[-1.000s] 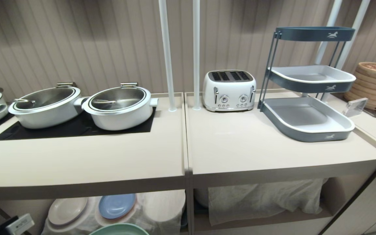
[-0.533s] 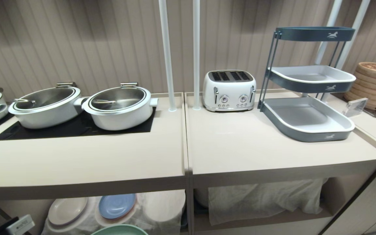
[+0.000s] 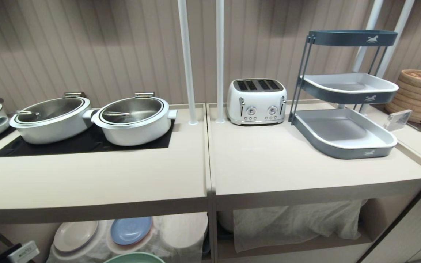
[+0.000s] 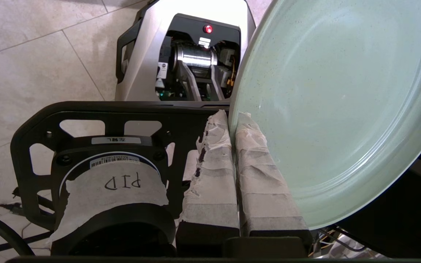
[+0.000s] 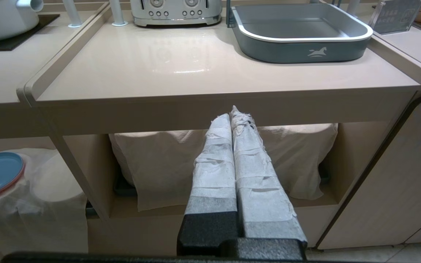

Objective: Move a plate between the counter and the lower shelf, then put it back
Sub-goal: Put the plate in the cupboard

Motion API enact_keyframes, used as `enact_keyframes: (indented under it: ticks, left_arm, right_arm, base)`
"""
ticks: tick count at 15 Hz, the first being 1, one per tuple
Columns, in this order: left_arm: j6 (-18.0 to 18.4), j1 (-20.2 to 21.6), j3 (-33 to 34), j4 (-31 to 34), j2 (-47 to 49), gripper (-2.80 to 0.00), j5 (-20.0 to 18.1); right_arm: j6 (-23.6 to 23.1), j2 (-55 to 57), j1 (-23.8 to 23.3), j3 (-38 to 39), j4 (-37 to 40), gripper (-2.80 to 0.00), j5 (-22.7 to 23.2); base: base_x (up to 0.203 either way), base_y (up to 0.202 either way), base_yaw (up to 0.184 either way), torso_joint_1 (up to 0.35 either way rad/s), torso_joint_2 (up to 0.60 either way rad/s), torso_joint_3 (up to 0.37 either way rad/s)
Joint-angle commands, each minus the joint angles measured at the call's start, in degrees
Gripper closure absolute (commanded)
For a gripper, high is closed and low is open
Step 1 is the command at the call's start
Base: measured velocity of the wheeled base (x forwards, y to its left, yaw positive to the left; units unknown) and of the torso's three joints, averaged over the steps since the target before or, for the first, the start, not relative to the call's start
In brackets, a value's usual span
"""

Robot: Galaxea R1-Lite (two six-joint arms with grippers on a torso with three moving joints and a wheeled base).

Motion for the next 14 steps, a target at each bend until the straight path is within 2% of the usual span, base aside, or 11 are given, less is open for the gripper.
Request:
enact_keyframes:
  ticks: [1, 10, 14]
  left_arm:
    - [-0.12, 0.04, 0.02, 0.27, -0.05, 0.00, -0.08]
    - [-0.14, 0.03, 0.22, 0.28, -0.09, 0.00, -0.08]
    - [-0.16, 0.11, 0.30, 0.28, -0.09, 0.00, -0.17]
  right_arm:
    - [-0.01, 0.00, 0.00, 0.00, 0.00, 0.00, 0.01]
    - [0.04, 0.00, 0.00, 0.00, 0.00, 0.00, 0.01]
    - [0.16, 0.00, 0.00, 0.00, 0.00, 0.00, 0.09]
  base:
    - [0.000, 0.000, 0.000, 0.000, 0.00, 0.000]
    - [0.000, 0.000, 0.000, 0.000, 0.00, 0.000]
    - [0.000, 0.000, 0.000, -0.068, 0.13, 0.080]
